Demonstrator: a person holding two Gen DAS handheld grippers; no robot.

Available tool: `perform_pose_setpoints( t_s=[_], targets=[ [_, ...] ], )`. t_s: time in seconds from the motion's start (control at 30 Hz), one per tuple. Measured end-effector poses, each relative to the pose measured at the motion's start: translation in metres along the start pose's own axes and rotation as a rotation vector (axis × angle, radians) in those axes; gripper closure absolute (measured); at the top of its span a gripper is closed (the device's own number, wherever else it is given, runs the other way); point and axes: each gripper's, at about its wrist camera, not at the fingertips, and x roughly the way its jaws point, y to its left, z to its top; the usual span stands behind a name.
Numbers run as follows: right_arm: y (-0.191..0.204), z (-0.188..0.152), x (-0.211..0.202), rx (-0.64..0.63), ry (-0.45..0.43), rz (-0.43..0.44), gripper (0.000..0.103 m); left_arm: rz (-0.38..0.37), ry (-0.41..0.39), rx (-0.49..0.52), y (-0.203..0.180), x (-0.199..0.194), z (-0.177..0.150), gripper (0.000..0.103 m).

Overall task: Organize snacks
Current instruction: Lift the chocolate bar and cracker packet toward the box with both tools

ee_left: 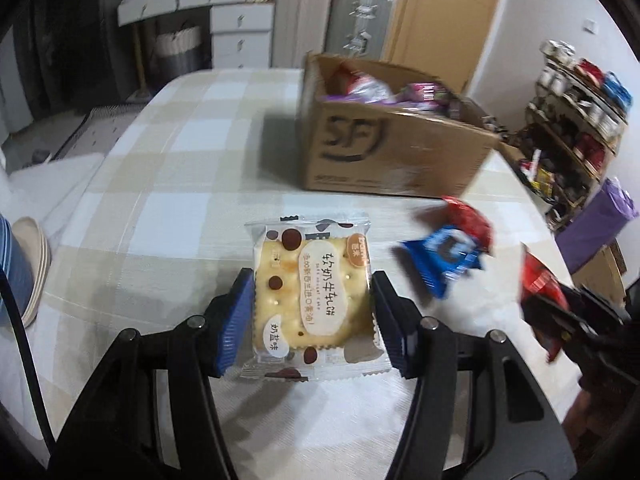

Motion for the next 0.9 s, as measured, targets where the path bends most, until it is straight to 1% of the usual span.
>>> perform_pose_setpoints(
  t_s=[0.13,0.3,0.4,0.47,0.57,0.63,0.8,0.9],
  targets=[
    [0.007,0.005,-0.011,0.005,-0.057,0.015,0.058,0.0,-0.045,0.043,-0.023,-0.023,-0.007,0.048],
    [0.017,0.021,-0.023,0.005,-0.102,0.024,0.058,-0.031,-0.078,0.027,-0.026,-0.047,0.006,0.048],
    [0.023,0.038,-0.029,-0.008,-0.121,0.037,0.058,-0.037,-0.111,0.033,-0.029,-0.065,0.018,0.048],
    [0.025,0.052,-0.033,-0.01,-0.136,0.044,0.058,-0.013,-0.129,0.038,-0.032,-0.076,0.028,0.047],
    [0.027,0.076,-0.039,-0.015,-0.161,0.046,0.058,-0.024,-0.158,0.035,-0.035,-0.092,0.043,0.047],
    [0.028,0.09,-0.041,-0.024,-0.17,0.044,0.058,-0.026,-0.177,0.041,-0.038,-0.099,0.055,0.047],
    [0.027,0.12,-0.038,-0.032,-0.176,0.032,0.058,-0.038,-0.193,0.052,-0.043,-0.11,0.083,0.047],
    [0.026,0.135,-0.033,-0.032,-0.177,0.033,0.058,-0.028,-0.208,0.068,-0.047,-0.113,0.1,0.047]
  ],
)
